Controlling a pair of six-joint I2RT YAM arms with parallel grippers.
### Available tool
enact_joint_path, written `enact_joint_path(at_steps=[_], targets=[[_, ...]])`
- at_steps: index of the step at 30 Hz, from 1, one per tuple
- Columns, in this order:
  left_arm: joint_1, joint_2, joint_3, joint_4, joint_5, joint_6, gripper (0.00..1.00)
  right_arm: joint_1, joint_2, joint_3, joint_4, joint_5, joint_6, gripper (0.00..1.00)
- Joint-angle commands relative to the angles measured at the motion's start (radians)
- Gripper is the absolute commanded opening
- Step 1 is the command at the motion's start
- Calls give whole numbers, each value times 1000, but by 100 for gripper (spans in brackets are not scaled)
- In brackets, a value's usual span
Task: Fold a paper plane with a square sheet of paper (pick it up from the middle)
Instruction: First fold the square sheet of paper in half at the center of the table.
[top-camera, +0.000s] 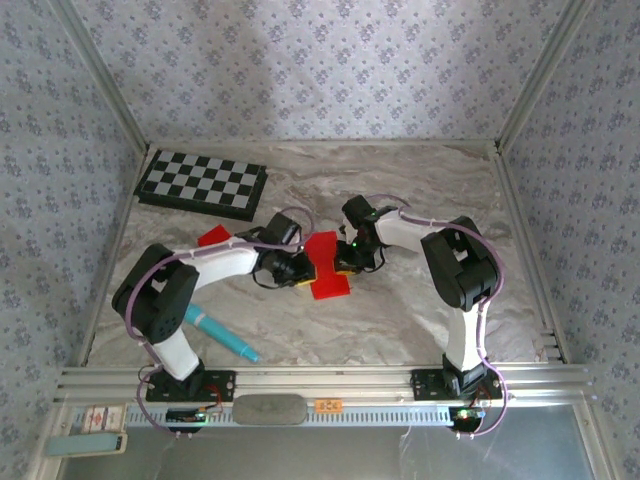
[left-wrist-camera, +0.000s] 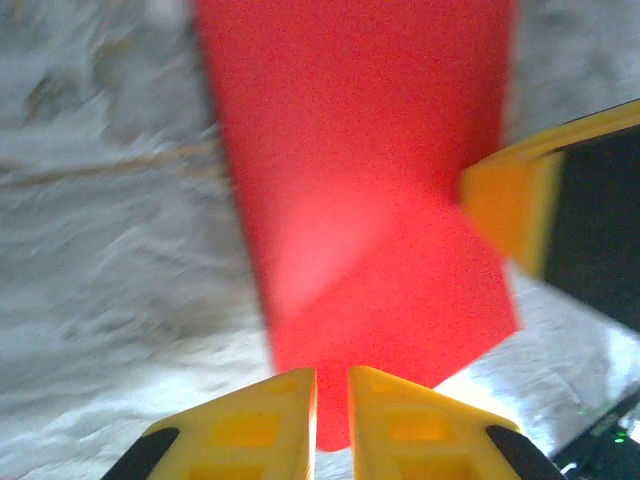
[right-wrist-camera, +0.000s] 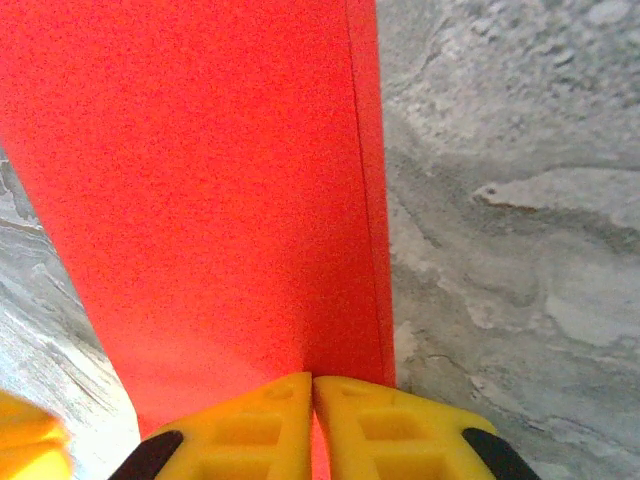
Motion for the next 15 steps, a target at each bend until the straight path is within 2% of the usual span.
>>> enact_joint_path(at_steps=[1, 7, 15], targets=[[-15, 54, 48, 41, 38, -10, 15, -2, 99, -69, -34, 164, 19, 14], [-59, 123, 41, 24, 55, -5, 13, -2, 102, -73, -32, 161, 25, 13], [-79, 95, -108, -72, 31, 41, 12, -9, 117, -75, -28, 170, 30, 13]])
